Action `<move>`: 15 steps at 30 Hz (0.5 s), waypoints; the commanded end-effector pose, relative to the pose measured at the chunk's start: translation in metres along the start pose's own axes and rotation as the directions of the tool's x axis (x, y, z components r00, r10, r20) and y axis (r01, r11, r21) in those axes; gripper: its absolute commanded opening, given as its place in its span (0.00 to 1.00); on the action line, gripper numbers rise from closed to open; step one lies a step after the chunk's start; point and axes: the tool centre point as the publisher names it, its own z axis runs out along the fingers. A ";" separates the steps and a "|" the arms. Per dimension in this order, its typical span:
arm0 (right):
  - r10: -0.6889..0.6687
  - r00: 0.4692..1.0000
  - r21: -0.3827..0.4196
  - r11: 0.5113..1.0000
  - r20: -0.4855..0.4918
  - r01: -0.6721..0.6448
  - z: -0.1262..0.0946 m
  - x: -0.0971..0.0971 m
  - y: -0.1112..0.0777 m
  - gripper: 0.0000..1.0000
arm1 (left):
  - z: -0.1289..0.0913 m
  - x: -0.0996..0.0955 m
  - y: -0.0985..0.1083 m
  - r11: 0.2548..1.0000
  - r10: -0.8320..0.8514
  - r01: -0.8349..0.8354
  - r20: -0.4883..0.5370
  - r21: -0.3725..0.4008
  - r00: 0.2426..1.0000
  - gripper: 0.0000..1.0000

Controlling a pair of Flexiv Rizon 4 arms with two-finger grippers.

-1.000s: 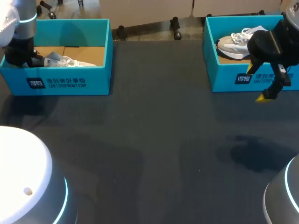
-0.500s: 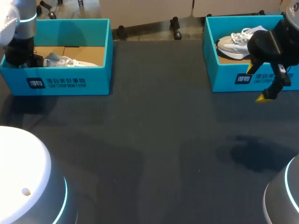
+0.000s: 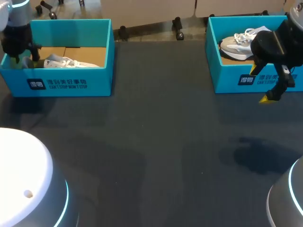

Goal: Take the shoe out of the shoebox, open the shoe tongue, remove and reinsert the insole, then place the shoe into the shoebox

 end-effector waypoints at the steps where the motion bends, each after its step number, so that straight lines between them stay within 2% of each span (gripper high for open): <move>1: 0.001 1.000 0.003 1.000 -0.004 -0.001 0.001 -0.002 0.001 1.00 | -0.019 0.002 -0.006 1.000 0.003 -0.003 0.025 -0.011 1.000 0.75; 5: 0.001 1.000 0.003 1.000 -0.004 -0.001 0.001 -0.002 0.001 1.00 | -0.036 0.002 -0.006 1.000 -0.006 0.006 0.063 -0.013 0.998 0.71; 15: 0.001 1.000 0.003 1.000 -0.004 -0.001 0.001 -0.002 0.001 1.00 | -0.078 0.011 -0.009 0.996 -0.094 0.094 0.092 0.004 0.991 0.77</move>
